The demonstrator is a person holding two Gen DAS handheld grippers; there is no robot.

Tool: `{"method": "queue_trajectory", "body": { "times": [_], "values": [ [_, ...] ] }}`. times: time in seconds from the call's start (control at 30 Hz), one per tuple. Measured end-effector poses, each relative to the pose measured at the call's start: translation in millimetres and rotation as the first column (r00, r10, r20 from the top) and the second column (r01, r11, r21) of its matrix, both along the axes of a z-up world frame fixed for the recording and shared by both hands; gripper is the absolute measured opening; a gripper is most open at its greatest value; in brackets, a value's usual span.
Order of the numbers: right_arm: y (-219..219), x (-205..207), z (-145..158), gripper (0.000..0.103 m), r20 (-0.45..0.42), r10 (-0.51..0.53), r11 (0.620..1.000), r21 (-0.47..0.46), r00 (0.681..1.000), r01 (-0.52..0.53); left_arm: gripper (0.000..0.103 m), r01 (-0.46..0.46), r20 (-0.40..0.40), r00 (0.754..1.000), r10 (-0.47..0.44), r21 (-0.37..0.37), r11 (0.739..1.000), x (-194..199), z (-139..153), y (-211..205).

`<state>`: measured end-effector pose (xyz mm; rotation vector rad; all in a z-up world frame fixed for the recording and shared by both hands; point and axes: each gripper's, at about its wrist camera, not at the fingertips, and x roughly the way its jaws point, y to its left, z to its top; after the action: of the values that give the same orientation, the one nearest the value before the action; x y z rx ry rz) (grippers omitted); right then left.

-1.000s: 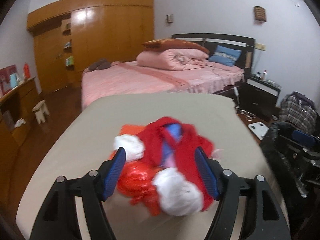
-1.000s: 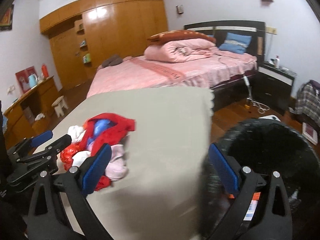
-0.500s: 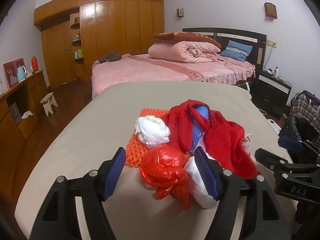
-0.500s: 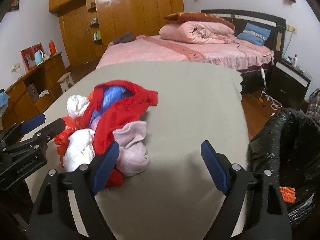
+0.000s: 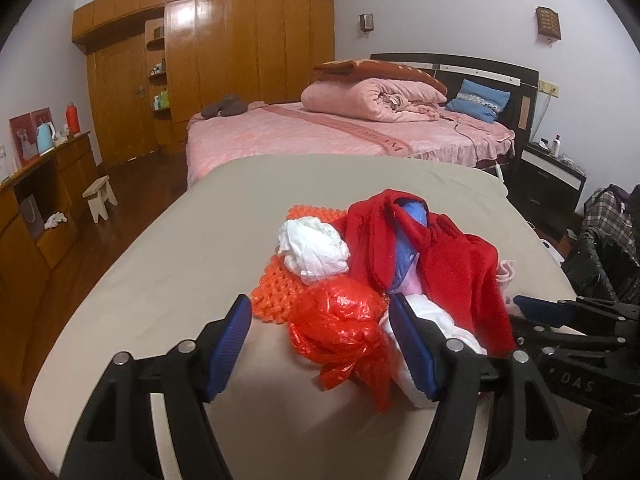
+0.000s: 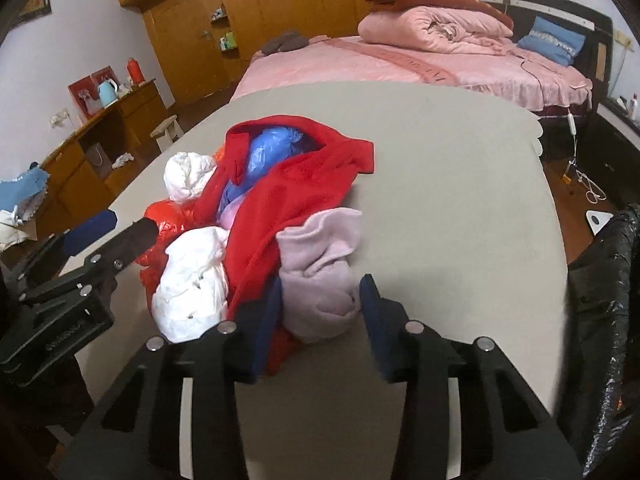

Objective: Collect trash
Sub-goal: 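Move both tools back over the trash pile on the bed, then grasp the white tissue with the left tool while the right tool grasps the pink cloth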

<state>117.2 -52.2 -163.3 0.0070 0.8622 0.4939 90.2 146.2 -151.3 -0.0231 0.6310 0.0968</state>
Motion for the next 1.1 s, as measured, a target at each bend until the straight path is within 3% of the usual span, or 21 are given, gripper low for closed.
{"method": "queue_trajectory", "body": {
  "times": [0.37,0.67,1.03,1.1],
  "values": [
    [-29.3,-2.4,27.1,0.037,0.092,-0.098,0.995,0.015,0.991,0.097,0.07,-0.004,0.011,1.0,0.005,-0.005,1.0,4.9,2.2,2.9],
    [-30.3,19.4,33.0,0.037,0.115,-0.126,0.992,0.018,0.985,0.124,0.07,-0.016,0.024,1.0,0.016,-0.006,1.0,45.0,11.0,9.3],
    [-21.6,26.1,16.0,0.035,0.074,-0.109,0.994,-0.024,0.991,0.111,0.066,-0.01,-0.086,0.996,0.007,-0.039,0.999,78.5,-14.5,20.7],
    [-23.2,24.2,12.0,0.045,0.064,-0.113,0.993,-0.03,0.992,0.115,0.058,0.001,-0.096,0.995,-0.006,-0.047,0.999,79.6,-16.8,20.8]
  ]
}}
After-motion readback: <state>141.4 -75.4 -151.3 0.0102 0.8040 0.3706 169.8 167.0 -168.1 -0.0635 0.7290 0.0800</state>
